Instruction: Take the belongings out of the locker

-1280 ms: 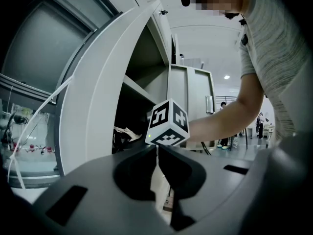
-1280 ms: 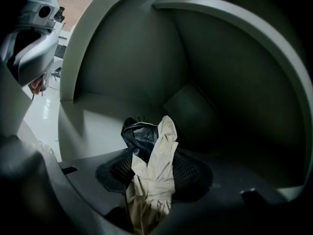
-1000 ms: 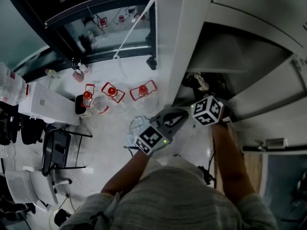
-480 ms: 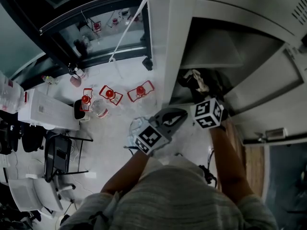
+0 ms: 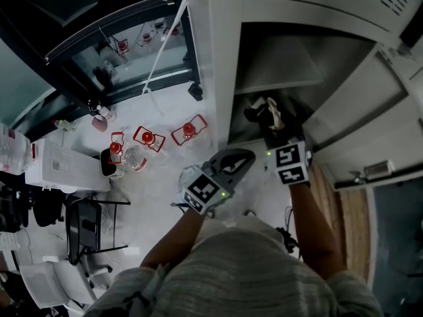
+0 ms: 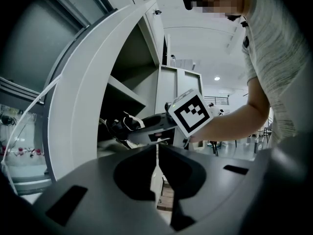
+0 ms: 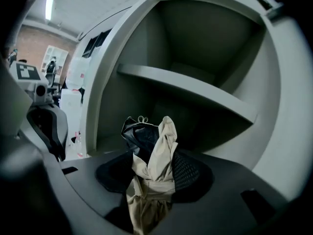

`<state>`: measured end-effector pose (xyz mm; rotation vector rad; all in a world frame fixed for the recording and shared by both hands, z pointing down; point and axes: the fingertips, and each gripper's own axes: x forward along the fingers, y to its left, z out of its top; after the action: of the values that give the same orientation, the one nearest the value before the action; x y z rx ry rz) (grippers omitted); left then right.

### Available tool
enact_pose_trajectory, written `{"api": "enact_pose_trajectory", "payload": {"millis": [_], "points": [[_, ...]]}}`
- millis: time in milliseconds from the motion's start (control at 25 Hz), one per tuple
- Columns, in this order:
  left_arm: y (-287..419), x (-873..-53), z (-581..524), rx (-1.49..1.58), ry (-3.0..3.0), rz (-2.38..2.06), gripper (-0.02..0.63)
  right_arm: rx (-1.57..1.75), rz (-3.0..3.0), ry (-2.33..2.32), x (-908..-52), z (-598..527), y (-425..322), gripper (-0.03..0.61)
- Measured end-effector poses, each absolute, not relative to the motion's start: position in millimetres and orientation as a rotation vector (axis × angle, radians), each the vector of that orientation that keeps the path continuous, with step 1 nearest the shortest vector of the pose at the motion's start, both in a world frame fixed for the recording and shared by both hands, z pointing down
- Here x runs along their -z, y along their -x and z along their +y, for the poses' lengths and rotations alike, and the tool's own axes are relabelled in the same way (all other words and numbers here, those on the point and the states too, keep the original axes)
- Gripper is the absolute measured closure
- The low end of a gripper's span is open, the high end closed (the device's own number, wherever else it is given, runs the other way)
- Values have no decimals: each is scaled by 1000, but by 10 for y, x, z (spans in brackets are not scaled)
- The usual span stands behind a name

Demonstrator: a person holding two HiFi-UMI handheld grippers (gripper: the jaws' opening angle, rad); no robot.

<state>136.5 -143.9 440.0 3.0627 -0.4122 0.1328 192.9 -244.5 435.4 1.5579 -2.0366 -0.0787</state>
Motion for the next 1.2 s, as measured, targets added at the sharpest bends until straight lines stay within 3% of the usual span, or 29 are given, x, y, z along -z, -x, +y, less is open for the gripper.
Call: {"api": "enact_pose_trajectory", "payload": {"millis": [1200], "points": [[-1711,-4290,-1273,-148,-3115,-166,611,-221,-2289,-1851,-4163,-1603,-2168,374]]}}
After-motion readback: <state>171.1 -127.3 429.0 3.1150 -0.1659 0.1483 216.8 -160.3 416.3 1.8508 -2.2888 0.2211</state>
